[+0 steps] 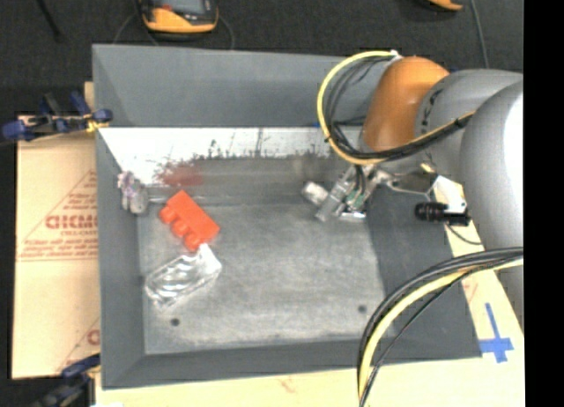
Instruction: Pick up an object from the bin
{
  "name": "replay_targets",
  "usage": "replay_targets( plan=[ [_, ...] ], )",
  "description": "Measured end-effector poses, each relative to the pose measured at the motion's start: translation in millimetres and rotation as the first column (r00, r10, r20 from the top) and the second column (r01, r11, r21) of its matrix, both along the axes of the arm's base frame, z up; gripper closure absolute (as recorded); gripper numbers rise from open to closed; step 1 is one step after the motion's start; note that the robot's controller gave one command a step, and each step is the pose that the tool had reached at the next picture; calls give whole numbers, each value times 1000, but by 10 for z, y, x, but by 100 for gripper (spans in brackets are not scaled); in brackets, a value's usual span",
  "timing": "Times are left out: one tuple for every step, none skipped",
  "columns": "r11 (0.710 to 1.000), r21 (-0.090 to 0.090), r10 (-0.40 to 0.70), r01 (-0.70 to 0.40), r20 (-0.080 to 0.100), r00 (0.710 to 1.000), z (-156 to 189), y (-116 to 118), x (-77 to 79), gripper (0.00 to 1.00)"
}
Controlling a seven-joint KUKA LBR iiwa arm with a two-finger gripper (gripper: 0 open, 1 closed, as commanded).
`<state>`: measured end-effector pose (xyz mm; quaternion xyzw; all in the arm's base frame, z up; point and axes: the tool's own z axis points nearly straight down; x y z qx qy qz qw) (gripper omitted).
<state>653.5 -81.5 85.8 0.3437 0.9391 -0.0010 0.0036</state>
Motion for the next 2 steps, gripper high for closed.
replay_targets(
  plan=[
    [1000, 2, 1, -1, 4, 1000, 708, -15, 26, 100],
    [1000, 3, 5, -5, 2, 1000, 1069, -24, 45, 100]
  ],
)
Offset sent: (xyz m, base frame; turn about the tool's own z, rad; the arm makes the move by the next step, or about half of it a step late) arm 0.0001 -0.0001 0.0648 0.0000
